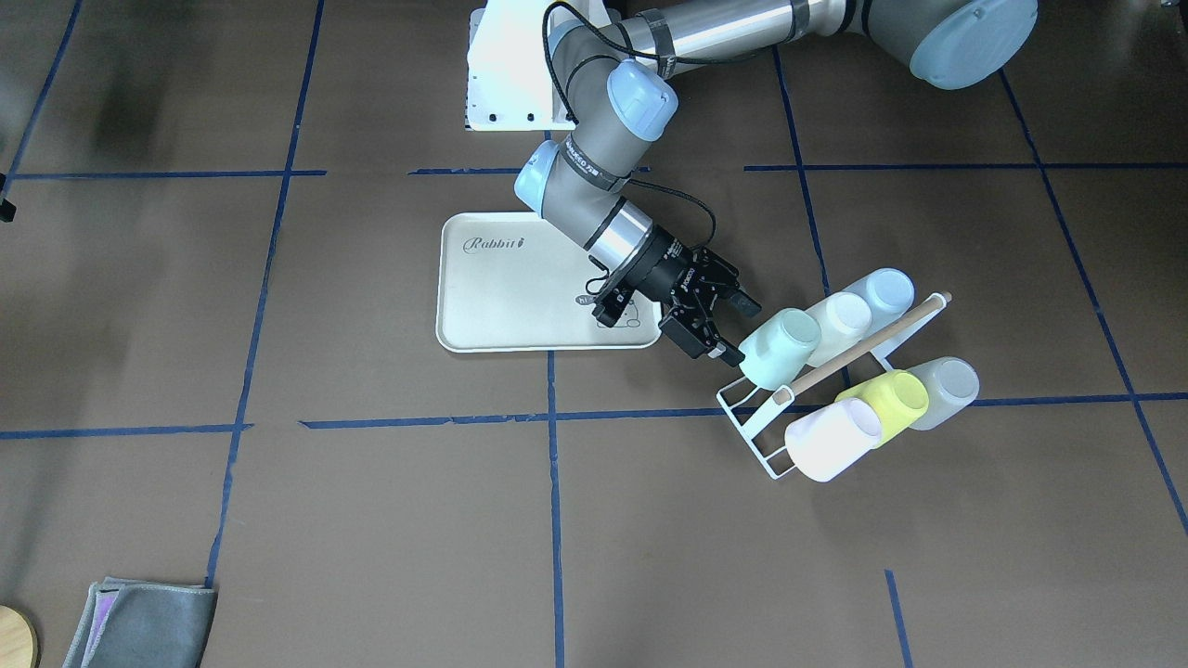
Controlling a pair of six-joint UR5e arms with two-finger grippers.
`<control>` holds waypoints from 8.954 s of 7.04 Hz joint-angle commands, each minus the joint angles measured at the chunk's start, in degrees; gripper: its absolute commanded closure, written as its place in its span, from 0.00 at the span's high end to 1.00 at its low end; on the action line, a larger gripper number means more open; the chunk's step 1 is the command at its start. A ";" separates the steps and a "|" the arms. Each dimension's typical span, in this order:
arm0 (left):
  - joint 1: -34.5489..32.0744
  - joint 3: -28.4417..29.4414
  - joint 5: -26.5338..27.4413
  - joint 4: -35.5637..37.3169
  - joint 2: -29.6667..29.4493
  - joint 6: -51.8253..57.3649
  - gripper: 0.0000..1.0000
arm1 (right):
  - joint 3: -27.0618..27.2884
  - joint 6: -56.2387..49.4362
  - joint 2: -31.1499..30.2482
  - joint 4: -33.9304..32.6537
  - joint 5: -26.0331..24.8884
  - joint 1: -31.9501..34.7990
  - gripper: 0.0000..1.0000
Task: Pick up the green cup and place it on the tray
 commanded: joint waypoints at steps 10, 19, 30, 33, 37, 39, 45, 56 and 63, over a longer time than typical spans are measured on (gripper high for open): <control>-1.17 1.91 1.45 -5.32 2.96 0.48 1.00 | -0.24 0.00 -0.54 0.00 0.97 1.79 1.00; -1.96 0.16 1.45 -4.98 3.05 3.55 0.71 | -0.15 0.18 -0.45 0.00 1.94 1.71 1.00; -2.49 -34.56 -9.15 -10.27 11.30 -4.73 0.70 | -0.50 0.70 -0.01 -0.09 1.94 1.71 1.00; -2.31 -33.70 -18.31 -54.81 19.37 -27.49 0.68 | -1.20 0.44 0.08 0.00 1.85 1.71 1.00; -0.21 -19.22 -18.06 -94.71 19.49 -41.59 0.64 | -1.47 0.35 0.43 0.00 1.94 1.71 1.00; 2.51 -9.31 -17.53 -117.00 19.40 -46.71 0.64 | -1.38 0.35 0.43 0.00 1.85 1.71 1.00; 9.37 -0.47 -9.71 -132.07 19.75 -46.54 0.70 | -1.47 0.27 0.60 0.00 1.85 1.71 1.00; 10.61 2.70 -9.80 -131.28 17.46 -46.19 0.90 | -1.64 0.18 0.52 0.00 1.15 1.88 1.00; 7.28 -11.65 -10.24 -110.02 17.37 -44.17 0.99 | -3.05 0.00 0.60 0.09 1.15 1.88 1.00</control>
